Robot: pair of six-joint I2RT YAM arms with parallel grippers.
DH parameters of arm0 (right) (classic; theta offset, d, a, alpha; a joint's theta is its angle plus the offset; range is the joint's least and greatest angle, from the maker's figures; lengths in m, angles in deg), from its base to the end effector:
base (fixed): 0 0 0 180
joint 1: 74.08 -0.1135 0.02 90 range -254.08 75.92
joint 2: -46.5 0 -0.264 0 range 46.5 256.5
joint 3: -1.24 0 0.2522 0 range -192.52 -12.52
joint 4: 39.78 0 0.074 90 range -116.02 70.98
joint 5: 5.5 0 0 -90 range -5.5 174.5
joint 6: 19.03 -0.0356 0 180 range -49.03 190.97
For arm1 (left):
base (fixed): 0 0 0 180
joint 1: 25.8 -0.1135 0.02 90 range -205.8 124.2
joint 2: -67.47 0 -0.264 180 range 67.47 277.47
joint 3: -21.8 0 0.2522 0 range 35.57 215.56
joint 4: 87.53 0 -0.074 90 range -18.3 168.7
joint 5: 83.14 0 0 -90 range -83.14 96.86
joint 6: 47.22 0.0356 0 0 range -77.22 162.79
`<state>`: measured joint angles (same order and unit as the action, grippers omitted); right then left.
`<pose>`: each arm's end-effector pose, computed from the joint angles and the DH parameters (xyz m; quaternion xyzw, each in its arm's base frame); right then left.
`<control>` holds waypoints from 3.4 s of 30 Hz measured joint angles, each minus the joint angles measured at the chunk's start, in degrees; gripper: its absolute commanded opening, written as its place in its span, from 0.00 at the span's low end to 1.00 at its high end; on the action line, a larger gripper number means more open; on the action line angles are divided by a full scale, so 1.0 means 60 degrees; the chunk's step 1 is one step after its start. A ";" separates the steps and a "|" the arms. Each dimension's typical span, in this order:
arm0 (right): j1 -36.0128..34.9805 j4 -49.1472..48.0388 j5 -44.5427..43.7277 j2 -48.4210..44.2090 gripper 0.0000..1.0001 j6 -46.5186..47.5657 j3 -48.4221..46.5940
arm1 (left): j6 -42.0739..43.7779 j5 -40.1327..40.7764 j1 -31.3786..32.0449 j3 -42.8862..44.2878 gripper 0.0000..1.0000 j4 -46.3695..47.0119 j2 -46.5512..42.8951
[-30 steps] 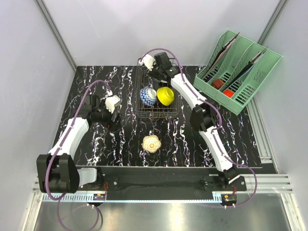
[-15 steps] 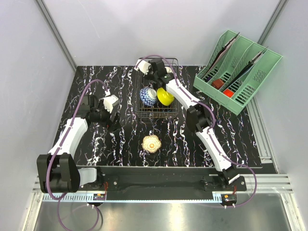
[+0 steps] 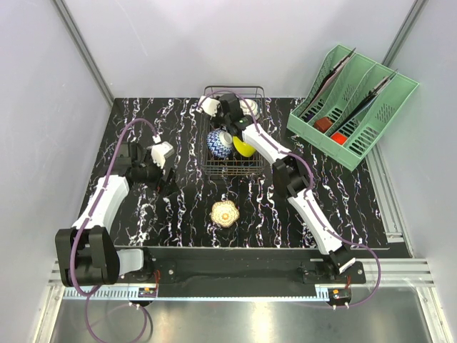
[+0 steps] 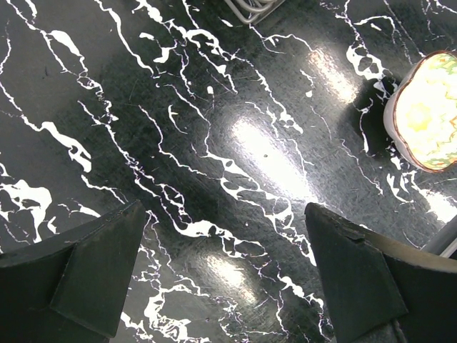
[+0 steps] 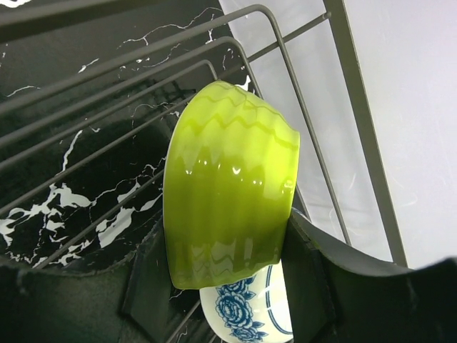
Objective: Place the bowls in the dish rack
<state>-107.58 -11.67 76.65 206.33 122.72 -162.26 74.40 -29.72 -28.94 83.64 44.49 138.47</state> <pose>0.5188 0.3376 0.1755 -0.5408 0.6423 -0.1425 0.5242 0.2395 -0.0081 0.2368 0.3101 0.8609 -0.2070 0.3462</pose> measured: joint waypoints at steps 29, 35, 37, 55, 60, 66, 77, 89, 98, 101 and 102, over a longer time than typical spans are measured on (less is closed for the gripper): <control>-0.0025 0.0219 -0.0240 -0.0091 1.00 -0.0787 0.0637 | -0.0004 -0.0452 -0.0353 -0.0040 0.99 0.0007 0.0080; -0.0036 0.0820 -0.0280 -0.0149 1.00 -0.1821 0.0291 | -0.0004 -0.0463 -0.0364 -0.0040 0.99 0.0007 0.0084; -0.0036 0.0896 -0.0350 -0.0164 1.00 -0.2193 0.0189 | -0.0004 -0.0474 -0.0368 -0.0040 0.99 0.0007 0.0091; 0.0240 0.0871 -0.1938 -0.0809 1.00 -0.6011 0.0022 | -0.0033 -0.0528 -0.0386 -0.0040 0.99 0.0007 0.0200; 0.0477 0.0871 -0.1647 -0.2233 1.00 -0.6375 0.0980 | 0.0025 -0.0546 -0.0299 -0.0040 0.99 -0.0033 0.0157; 0.0546 0.2288 0.0747 -0.5111 1.00 -0.5370 0.3056 | 0.0346 -0.0102 0.1479 -0.0091 0.99 -0.0284 -0.0372; 0.1067 0.4448 0.2532 -1.1289 1.00 -0.4619 0.8433 | 0.0226 0.1009 0.4397 -0.0219 0.99 -0.0433 -0.0109; 0.1610 0.4637 0.3078 -1.3934 1.00 -0.4557 1.0972 | 0.0069 0.0550 0.4532 0.1563 0.97 0.0098 0.2761; 0.1610 0.4597 0.3377 -1.3843 1.00 -0.4590 1.0954 | 0.0000 -0.0812 0.4794 0.2062 0.87 -0.0117 0.4222; 0.1610 0.4590 0.3497 -1.3599 1.00 -0.4601 1.0863 | -0.0011 -0.0922 0.4809 0.2062 0.77 -0.0131 0.4455; 0.1610 0.4583 0.3497 -1.3511 1.00 -0.4608 1.0823 | -0.0025 -0.0922 0.4834 0.2065 0.74 -0.0127 0.4510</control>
<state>-97.92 15.83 97.63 125.26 95.07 -97.32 74.25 -35.25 0.07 96.03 43.72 165.53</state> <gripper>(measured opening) 0.994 0.811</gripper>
